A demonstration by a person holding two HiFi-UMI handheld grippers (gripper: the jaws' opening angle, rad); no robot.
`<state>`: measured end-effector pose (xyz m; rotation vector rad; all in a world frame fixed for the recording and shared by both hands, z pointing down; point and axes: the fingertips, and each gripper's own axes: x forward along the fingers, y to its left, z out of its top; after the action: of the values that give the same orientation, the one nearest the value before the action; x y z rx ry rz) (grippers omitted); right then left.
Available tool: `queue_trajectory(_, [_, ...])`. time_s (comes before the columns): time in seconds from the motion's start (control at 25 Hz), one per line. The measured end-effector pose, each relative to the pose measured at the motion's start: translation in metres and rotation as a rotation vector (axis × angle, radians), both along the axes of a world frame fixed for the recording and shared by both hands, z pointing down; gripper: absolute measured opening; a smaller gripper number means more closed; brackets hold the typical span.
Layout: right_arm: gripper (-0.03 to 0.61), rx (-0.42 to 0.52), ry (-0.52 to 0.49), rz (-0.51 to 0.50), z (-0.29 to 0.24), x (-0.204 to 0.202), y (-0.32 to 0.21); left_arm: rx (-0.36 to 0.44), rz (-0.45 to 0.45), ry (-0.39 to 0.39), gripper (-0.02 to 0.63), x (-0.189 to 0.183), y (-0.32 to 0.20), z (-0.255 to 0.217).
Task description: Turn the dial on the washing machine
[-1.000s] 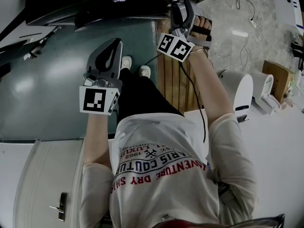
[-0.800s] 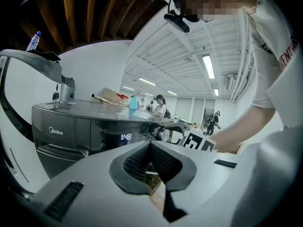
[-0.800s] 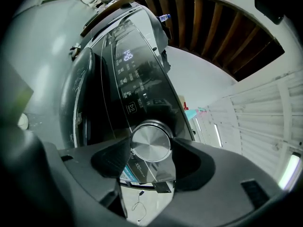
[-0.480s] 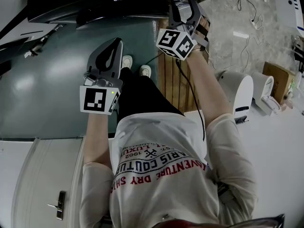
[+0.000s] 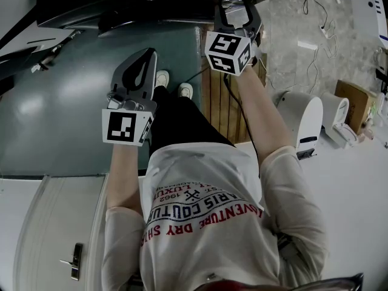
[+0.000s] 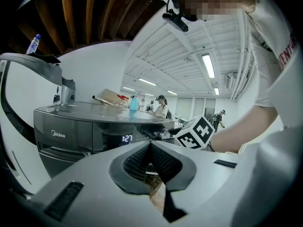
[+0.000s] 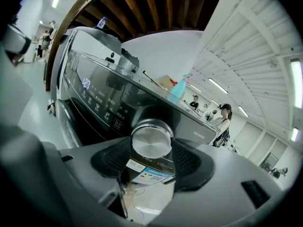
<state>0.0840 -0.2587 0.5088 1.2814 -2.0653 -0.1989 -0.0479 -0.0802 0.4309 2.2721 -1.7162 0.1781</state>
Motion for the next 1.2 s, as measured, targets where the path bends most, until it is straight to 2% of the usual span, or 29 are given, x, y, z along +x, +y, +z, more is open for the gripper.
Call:
queue_trajectory(0.88, [0.301,0.016,-0.021,0.002,0.0,0.001,0.0,-0.001,0.012,-0.01,0.015,-0.001,-0.003,0.001])
queue_trajectory(1.0, [0.331,0.001,-0.068,-0.014,-0.007,0.003,0.009,0.005,0.017,-0.02,0.015,0.0,-0.003,-0.005])
queue_trajectory(1.2, [0.331,-0.028,-0.198,-0.05,-0.034,0.01,0.033,0.026,0.017,-0.052,0.015,0.0,-0.001,-0.024])
